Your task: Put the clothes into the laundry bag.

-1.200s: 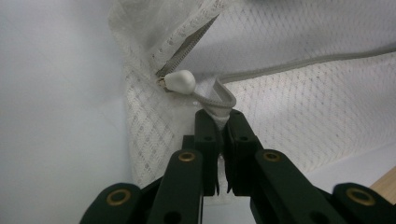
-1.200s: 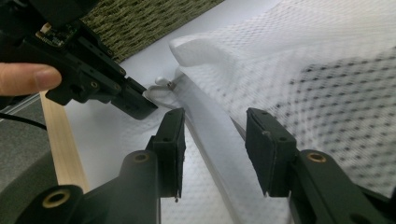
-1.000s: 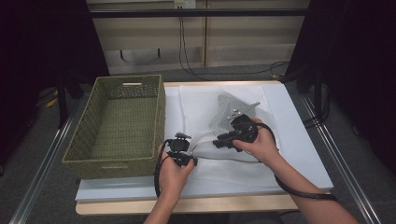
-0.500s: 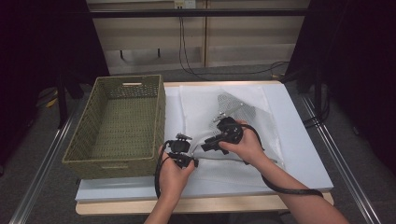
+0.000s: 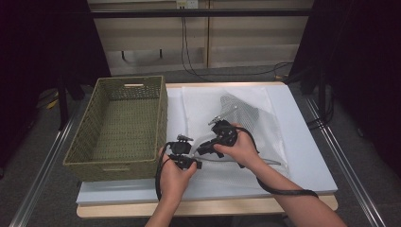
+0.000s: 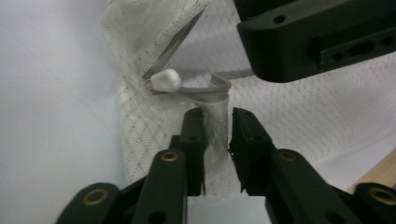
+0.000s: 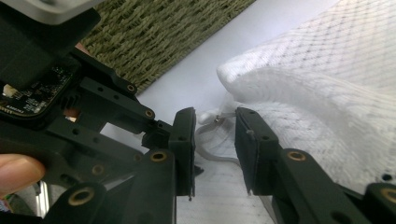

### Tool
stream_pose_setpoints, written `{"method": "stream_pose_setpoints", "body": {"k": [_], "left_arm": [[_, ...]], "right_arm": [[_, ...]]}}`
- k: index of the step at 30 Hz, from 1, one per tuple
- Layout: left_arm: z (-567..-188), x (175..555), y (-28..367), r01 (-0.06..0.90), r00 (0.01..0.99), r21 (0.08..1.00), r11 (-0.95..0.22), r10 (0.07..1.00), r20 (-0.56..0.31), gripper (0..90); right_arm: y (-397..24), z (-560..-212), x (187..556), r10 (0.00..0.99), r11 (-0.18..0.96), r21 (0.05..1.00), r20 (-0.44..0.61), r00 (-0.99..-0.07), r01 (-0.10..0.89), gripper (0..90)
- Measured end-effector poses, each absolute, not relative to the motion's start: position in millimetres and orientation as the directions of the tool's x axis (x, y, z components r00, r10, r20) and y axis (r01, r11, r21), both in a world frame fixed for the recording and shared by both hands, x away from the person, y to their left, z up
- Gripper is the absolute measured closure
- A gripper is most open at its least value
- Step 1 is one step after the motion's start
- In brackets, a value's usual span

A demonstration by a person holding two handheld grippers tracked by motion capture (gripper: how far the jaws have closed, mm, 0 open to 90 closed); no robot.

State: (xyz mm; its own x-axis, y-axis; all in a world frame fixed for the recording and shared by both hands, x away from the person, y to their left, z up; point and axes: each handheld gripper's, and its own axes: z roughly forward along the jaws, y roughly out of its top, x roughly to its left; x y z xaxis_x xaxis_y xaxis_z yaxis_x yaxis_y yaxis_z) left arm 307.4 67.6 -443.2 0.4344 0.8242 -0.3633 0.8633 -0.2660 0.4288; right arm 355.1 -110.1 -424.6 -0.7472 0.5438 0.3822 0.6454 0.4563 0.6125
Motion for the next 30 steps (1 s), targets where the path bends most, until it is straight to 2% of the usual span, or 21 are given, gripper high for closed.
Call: {"method": "stream_pose_setpoints", "body": {"k": [3,6,11,12,16,21,30], "left_arm": [[-442.0,308.0,68.8,0.871,0.431,0.417,-0.261,0.813,-0.392,67.7],[-440.9,307.3,70.3,0.863,0.441,0.428,-0.270,0.815,-0.375,63.2],[-437.9,302.4,79.9,0.864,0.439,0.427,-0.267,0.814,-0.379,63.5],[-439.3,300.7,82.6,0.861,0.440,0.435,-0.264,0.817,-0.374,64.6],[-441.8,299.3,81.7,0.839,0.471,0.460,-0.291,0.813,-0.343,80.1],[-443.4,299.6,74.9,0.830,0.476,0.469,-0.302,0.823,-0.311,87.5],[-442.7,297.5,72.2,0.827,0.478,0.473,-0.304,0.823,-0.308,89.7]], "right_arm": [[-107.4,-424.4,355.8,0.548,0.458,0.609,0.381,-0.745,0.648,67.4],[-105.7,-424.3,356.6,0.554,0.458,0.598,0.387,-0.737,0.658,67.0],[-104.5,-425.3,359.5,0.561,0.439,0.597,0.402,-0.724,0.671,64.8],[-103.7,-426.1,359.8,0.555,0.441,0.602,0.400,-0.729,0.666,64.2],[-101.9,-425.8,359.2,0.561,0.441,0.600,0.396,-0.727,0.667,63.5],[-97.5,-425.9,359.1,0.563,0.440,0.604,0.391,-0.728,0.664,63.2],[-82.5,-439.3,362.9,0.558,0.453,0.574,0.415,-0.719,0.683,68.0]]}}
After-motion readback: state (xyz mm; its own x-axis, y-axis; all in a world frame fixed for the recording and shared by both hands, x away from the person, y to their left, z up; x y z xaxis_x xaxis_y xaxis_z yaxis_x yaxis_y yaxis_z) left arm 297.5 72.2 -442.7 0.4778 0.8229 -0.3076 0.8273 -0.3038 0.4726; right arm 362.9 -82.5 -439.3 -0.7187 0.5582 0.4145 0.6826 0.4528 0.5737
